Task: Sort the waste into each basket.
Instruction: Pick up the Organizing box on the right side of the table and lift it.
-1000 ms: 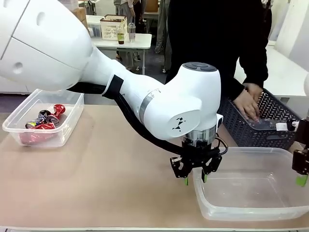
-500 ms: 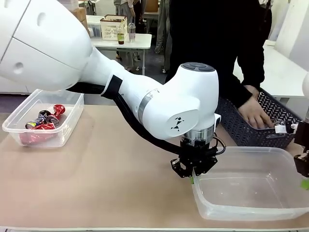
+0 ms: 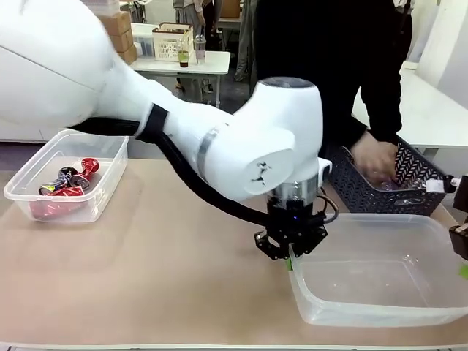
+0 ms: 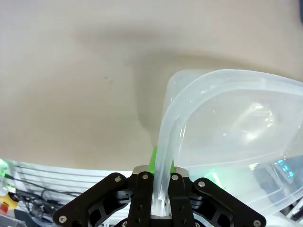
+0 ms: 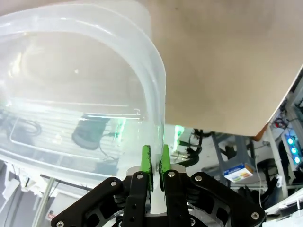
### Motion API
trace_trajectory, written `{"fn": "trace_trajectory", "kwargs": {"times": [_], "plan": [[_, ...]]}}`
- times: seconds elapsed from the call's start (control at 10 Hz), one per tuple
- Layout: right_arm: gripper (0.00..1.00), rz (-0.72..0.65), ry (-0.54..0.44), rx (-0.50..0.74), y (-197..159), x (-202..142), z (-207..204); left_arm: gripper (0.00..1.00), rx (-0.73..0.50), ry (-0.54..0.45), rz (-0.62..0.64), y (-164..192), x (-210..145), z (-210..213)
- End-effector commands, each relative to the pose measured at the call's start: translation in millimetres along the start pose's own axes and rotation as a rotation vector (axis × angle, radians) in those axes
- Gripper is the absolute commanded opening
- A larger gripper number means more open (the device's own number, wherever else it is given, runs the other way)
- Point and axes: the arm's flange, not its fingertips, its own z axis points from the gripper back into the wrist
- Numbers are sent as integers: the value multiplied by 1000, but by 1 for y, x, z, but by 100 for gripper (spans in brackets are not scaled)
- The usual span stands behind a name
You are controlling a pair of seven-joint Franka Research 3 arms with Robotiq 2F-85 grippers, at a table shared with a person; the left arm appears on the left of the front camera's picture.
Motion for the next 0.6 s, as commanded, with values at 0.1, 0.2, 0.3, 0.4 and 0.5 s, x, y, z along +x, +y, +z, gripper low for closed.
{"fn": "trace_trajectory", "kwargs": {"times": [0.1,0.2,0.3,0.4,0.5], "plan": [[0,117,-31,-48,44,-55,35,0,11,-88,8,78,-9,71],[0,115,-34,-44,59,-58,63,0,13,-100,35,103,-6,97],[0,118,-67,-34,83,-61,89,0,-8,-94,38,136,5,128],[0,38,-80,-10,109,-57,107,0,-19,-139,28,164,17,152],[0,33,-37,51,130,-47,121,0,-5,-167,-6,189,28,171]]}}
